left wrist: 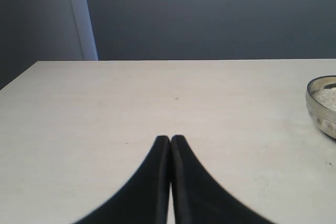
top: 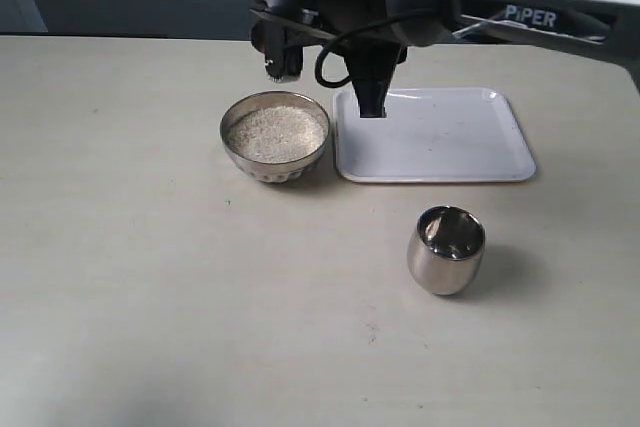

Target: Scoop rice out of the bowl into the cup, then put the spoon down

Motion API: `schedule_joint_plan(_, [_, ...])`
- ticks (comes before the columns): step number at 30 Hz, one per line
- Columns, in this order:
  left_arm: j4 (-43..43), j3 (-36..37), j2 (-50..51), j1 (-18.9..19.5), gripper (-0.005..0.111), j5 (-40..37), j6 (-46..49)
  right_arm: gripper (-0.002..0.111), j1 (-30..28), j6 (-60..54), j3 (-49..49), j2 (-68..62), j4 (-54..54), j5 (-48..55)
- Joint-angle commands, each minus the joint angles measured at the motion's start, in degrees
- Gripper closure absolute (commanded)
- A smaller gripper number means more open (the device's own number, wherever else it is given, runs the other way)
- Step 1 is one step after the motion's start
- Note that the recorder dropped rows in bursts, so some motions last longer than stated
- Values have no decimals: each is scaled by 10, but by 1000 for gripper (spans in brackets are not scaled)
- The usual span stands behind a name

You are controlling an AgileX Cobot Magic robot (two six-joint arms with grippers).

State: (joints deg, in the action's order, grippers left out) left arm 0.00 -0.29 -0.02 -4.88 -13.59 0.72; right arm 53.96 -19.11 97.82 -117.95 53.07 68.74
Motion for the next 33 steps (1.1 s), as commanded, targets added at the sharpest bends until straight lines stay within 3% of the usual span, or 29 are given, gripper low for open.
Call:
schedule_joint_plan(1, [0,3,0,-4,106,3,-2,109,-13,-57,1,-23,-11,-8])
schedule_joint_plan(21, [0,3,0,-4,106,3,-2,109,-13,-93,1,-138,161,-73])
schedule_joint_plan(33, [0,3,0,-4,106,3,-2,109,-13,-94,2,-150,140,-71])
